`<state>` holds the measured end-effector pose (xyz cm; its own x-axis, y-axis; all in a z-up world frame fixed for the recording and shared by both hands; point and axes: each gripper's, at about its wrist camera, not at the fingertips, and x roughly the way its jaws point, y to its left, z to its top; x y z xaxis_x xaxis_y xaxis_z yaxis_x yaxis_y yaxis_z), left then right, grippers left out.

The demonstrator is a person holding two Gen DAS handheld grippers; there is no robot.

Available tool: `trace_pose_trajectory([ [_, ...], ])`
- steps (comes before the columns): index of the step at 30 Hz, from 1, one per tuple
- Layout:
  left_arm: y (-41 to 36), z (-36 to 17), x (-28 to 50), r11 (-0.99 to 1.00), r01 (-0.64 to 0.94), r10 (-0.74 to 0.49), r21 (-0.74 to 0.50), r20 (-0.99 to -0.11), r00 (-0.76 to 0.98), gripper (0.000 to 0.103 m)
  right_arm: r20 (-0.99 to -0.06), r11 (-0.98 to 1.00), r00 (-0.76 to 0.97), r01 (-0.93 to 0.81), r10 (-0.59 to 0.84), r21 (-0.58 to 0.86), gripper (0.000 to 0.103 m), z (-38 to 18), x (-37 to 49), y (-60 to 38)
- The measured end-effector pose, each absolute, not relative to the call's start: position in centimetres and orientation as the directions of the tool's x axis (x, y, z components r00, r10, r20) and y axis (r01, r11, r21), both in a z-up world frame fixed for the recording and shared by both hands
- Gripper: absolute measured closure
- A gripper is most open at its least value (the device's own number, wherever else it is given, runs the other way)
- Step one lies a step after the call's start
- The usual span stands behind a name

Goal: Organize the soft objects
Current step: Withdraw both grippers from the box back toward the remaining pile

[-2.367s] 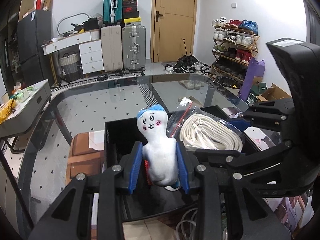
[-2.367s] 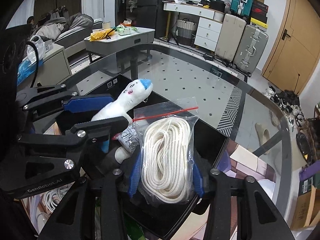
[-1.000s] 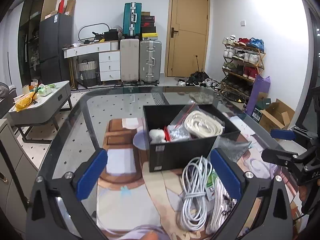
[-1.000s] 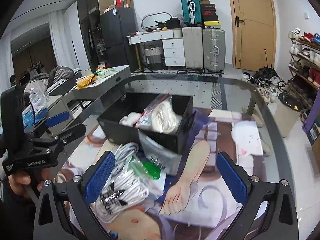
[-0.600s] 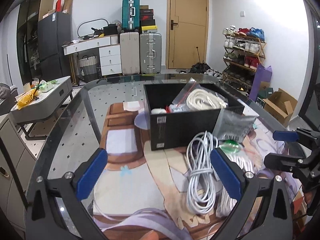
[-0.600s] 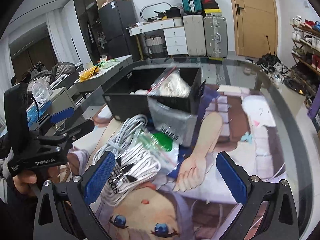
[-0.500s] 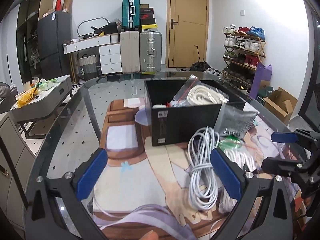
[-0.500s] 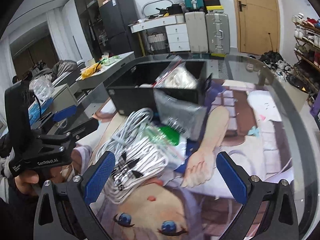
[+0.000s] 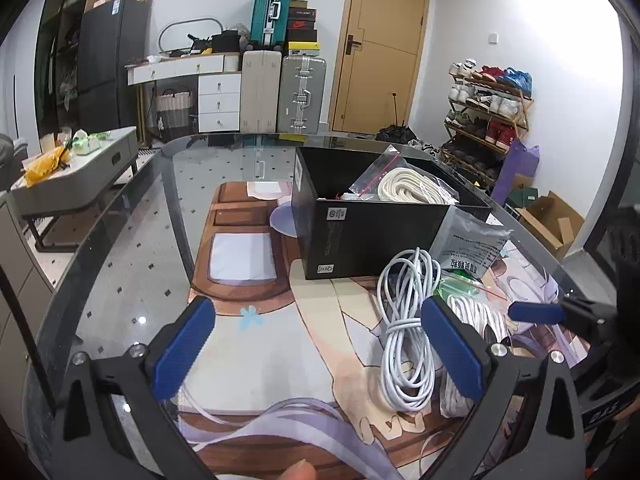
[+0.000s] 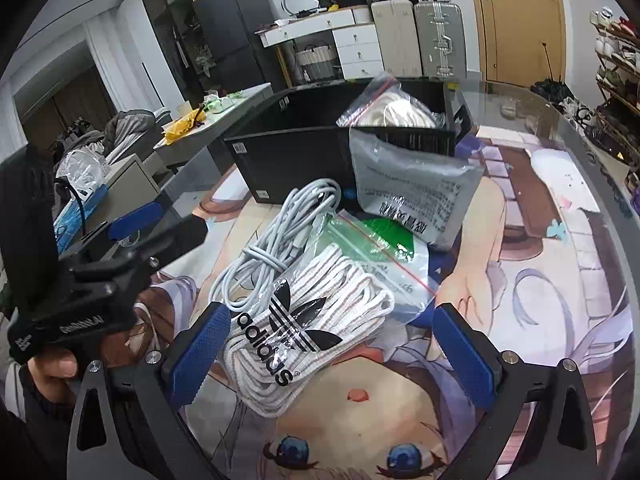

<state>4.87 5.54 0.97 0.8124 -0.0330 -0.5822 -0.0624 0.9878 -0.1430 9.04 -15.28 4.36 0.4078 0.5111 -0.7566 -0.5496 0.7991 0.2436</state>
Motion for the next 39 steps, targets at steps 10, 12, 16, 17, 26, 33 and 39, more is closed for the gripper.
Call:
trace_pose_trajectory([
  [10,5.3,0.8,5.0,0.987,-0.062,-0.037,-0.148,-0.585,0.810,0.000,-0.779,0.832,0.416,-0.504,0.469,0.232,0.001,4.1,9.7,-13.8],
  [12,5.3,0.7,5.0,0.987,-0.062,-0.038,-0.150,-0.586,0.810,0.000,-0.785,0.833,0.417,-0.510,0.458,0.214,0.001,3.9,9.8,-13.6],
  [16,5.4,0.6,5.0,0.987,-0.060,-0.038,-0.147,-0.588,0.808,0.000,-0.795,0.827,0.417,-0.534,0.441,0.179,0.001,3.7,9.2,-13.6],
  [17,5.4,0.6,5.0,0.987,-0.059,-0.039,-0.146,-0.589,0.807,0.000,-0.797,0.823,0.416,-0.541,0.439,0.171,0.001,3.7,9.3,-13.7],
  [26,5.3,0.5,5.0,0.988,-0.054,-0.041,-0.142,-0.594,0.804,0.000,-0.820,0.812,0.395,-0.567,0.415,0.139,0.001,3.4,9.5,-16.7],
  [33,5.1,0.4,5.0,0.990,-0.045,-0.043,-0.131,-0.599,0.799,0.000,-0.822,0.841,0.435,-0.533,0.369,0.095,0.001,3.2,10.3,-18.4],
  [39,4.8,0.4,5.2,0.993,-0.036,-0.041,-0.114,-0.611,0.791,0.000,-0.812,0.835,0.449,-0.544,0.373,0.083,0.001,3.1,10.3,-18.8],
])
